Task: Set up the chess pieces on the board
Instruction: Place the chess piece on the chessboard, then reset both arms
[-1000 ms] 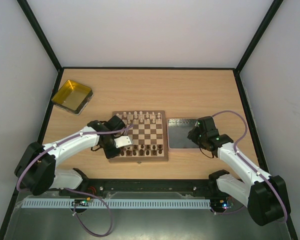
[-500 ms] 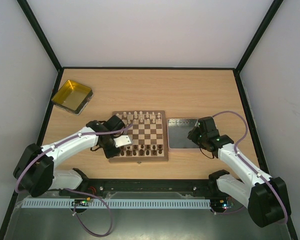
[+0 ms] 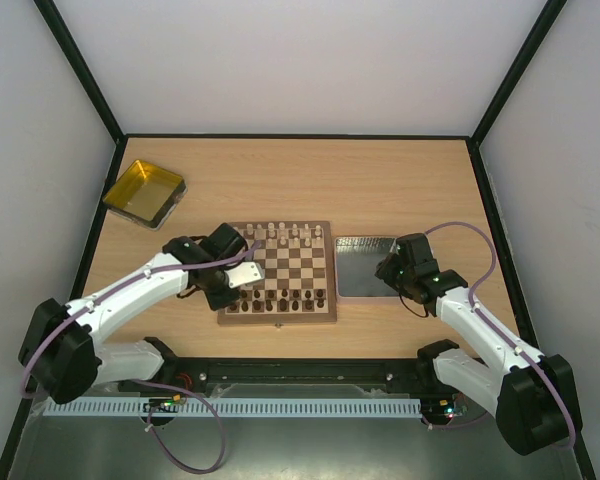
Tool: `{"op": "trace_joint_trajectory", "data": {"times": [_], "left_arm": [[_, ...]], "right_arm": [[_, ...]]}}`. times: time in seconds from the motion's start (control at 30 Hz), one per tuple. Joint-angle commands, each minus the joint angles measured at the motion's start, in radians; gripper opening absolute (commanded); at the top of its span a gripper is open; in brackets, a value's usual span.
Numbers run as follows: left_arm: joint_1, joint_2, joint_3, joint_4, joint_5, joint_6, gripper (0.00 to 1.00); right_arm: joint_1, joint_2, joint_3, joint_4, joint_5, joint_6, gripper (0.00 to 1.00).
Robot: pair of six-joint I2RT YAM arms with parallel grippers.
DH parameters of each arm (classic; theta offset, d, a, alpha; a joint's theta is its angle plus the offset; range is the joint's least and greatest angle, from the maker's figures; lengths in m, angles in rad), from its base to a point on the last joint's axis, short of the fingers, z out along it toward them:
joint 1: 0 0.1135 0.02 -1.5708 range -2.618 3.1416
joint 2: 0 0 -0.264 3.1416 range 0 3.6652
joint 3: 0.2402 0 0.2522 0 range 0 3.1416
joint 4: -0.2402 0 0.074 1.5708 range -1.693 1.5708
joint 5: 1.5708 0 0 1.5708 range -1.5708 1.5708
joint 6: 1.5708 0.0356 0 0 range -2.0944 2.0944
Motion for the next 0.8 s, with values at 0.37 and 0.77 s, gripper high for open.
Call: {"op": "trace_joint_trajectory", "data": {"times": [0.37, 0.77], "left_arm": [[0.01, -0.042, 0.004, -0.05, -0.013, 0.008, 0.19], [0.157, -0.153, 0.07, -0.039, 0.028, 0.017, 0.38]], "right_arm": [[-0.004, 0.011, 0.056, -0.037, 0.031, -0.023, 0.52], [-0.004, 0.019, 0.106, -0.07, 0.121, -0.08, 0.62]]}}
